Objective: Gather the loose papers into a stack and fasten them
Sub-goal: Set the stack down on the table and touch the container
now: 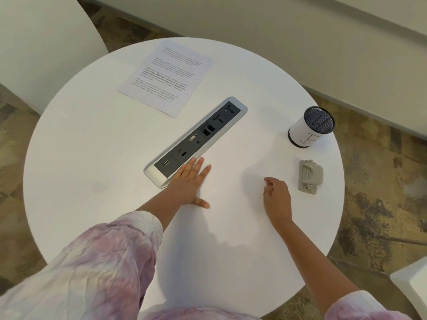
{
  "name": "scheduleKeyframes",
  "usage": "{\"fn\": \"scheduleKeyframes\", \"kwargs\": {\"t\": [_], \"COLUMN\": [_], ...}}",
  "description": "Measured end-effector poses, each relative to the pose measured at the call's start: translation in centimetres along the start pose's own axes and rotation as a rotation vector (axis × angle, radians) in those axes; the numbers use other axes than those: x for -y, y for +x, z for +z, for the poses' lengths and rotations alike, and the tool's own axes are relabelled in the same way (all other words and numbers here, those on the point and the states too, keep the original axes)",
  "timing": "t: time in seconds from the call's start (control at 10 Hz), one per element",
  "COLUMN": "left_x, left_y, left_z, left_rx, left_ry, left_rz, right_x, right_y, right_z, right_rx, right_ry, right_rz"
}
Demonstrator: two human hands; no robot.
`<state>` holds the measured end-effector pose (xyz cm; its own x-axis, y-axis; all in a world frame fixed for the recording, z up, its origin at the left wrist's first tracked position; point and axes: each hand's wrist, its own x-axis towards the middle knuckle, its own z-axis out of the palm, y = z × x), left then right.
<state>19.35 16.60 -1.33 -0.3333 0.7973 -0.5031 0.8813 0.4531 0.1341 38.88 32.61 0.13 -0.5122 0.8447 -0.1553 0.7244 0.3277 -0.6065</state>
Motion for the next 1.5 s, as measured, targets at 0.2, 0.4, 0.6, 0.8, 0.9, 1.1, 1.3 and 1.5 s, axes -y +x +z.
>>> {"fn": "scheduleKeyframes", "kwargs": {"t": [0.2, 0.4, 0.6, 0.8, 0.9, 1.1, 1.3, 1.5], "left_x": [0.2, 0.2, 0.2, 0.2, 0.1, 0.1, 0.1, 0.0], "left_y": [0.0, 0.1, 0.2, 0.2, 0.1, 0.0, -0.1, -0.1], "left_z": [0.1, 0.3, 0.4, 0.4, 0.2, 0.1, 0.0, -0.2], "left_rx": [0.007, 0.001, -0.004, 0.007, 0.01, 0.008, 0.011, 0.014], "left_ry": [-0.008, 0.004, 0.008, -0.002, -0.006, -0.005, -0.017, -0.013], "left_rz": [-0.004, -0.006, -0.004, -0.006, -0.004, -0.005, -0.005, -0.007], "right_x": [-1.1, -1.2, -0.9, -0.5, -0.4, -0.1, 0.4, 1.3], "right_y": [-0.7, -2.0, -3.8, -4.0, -4.1, -4.3, -4.2, -3.9], "right_z": [-0.1, -0.5, 0.3, 0.4, 0.5, 0.6, 0.6, 0.4], "right_rx": [0.046, 0.224, 0.231, 0.191, 0.179, 0.158, 0.161, 0.187], "right_ry": [0.059, 0.078, 0.009, 0.017, -0.005, -0.099, -0.202, -0.308], "right_rz": [0.055, 0.041, 0.023, 0.03, 0.032, -0.003, -0.06, -0.114]}}
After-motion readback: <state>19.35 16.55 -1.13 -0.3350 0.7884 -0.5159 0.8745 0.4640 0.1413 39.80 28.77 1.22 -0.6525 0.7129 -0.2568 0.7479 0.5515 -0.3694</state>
